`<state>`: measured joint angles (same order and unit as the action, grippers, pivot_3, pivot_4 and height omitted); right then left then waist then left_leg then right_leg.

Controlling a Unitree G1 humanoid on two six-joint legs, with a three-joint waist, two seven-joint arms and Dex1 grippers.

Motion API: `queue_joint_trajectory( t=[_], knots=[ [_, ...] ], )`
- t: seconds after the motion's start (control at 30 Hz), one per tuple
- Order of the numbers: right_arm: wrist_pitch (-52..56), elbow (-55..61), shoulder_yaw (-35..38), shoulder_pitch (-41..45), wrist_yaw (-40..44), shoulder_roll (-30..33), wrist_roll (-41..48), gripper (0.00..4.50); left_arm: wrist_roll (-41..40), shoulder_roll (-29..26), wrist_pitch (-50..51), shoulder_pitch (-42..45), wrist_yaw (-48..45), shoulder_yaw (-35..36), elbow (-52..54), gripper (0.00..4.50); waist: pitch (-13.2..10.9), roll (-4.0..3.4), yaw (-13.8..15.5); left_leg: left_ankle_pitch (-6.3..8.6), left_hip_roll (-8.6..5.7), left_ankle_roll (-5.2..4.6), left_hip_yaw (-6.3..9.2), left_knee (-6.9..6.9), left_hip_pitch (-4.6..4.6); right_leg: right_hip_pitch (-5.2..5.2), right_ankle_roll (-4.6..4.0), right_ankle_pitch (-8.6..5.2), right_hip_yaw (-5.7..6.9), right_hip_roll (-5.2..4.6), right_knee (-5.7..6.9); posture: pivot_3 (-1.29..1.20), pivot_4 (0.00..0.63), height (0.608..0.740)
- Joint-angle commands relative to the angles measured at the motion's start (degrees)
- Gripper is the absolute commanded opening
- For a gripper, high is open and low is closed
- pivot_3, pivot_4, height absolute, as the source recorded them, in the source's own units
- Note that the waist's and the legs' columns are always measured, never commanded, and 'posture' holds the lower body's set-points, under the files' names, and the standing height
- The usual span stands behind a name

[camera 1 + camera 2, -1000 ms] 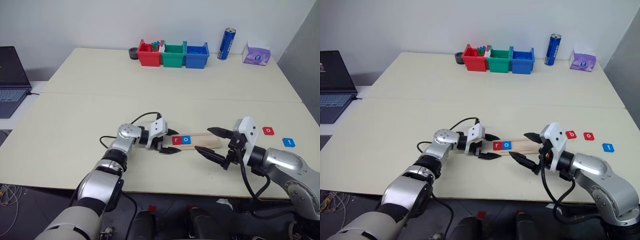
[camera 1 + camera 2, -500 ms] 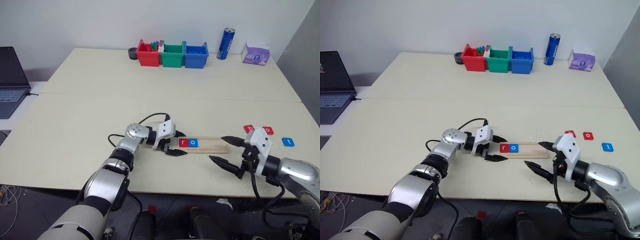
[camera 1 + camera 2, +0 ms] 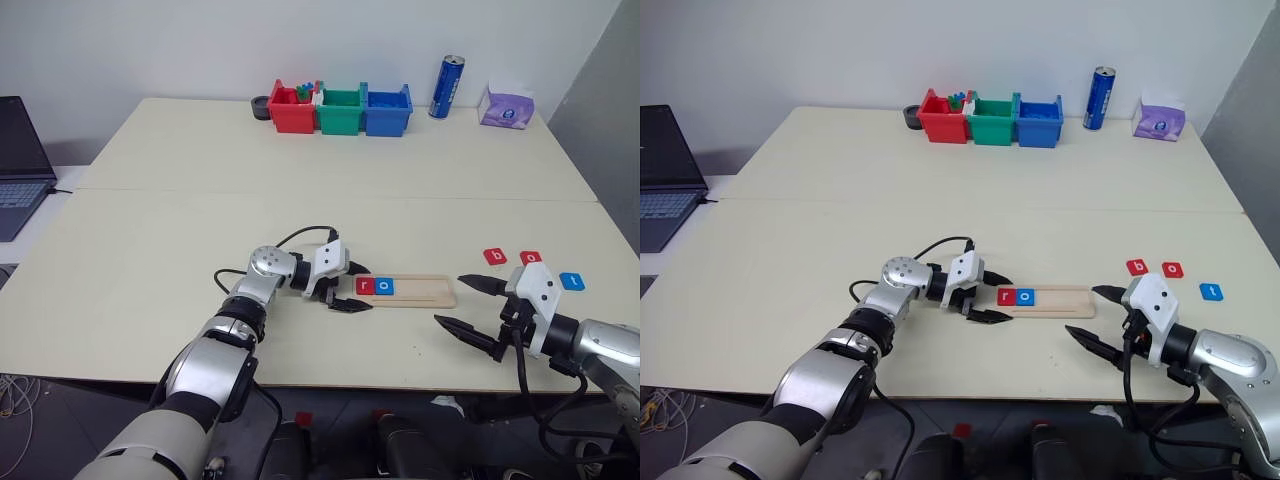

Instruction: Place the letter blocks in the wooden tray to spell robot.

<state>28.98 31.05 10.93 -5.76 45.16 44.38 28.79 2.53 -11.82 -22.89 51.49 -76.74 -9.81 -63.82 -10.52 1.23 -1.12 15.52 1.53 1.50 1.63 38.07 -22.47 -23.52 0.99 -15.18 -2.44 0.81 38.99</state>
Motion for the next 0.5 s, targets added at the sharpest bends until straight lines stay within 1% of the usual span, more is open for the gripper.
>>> queue_joint_trajectory(
  t=[0.03,0.33,0.5],
  knots=[
    [-1.67,0.54,1.30,-0.07,0.52,-0.12,0.08,4.50,0.29,0.55,-0.30,0.64,0.44,-0.34,0.13,3.38,0.00,0.00,-0.08,0.00,0.00,0.00,0.00,0.00,0.00,0.00,0.00,0.00,0.00,0.00,0.00,0.00,0.150,0.740],
    [-1.56,0.77,0.82,0.22,0.23,-0.86,-0.15,4.50,0.26,1.86,0.26,1.69,1.39,-0.25,0.17,3.38,0.00,0.00,-0.23,0.00,0.00,0.00,0.00,0.01,0.00,0.01,-0.02,0.01,0.00,-0.01,0.01,0.00,0.150,0.740],
    [-1.27,1.16,0.52,0.37,-0.10,-1.12,-0.10,4.50,0.51,1.62,0.25,1.75,1.36,-0.13,0.02,3.38,0.00,0.00,-0.34,0.00,0.00,0.00,0.00,0.01,0.01,0.01,-0.03,0.01,0.00,0.00,0.01,0.00,0.150,0.740]
  ],
)
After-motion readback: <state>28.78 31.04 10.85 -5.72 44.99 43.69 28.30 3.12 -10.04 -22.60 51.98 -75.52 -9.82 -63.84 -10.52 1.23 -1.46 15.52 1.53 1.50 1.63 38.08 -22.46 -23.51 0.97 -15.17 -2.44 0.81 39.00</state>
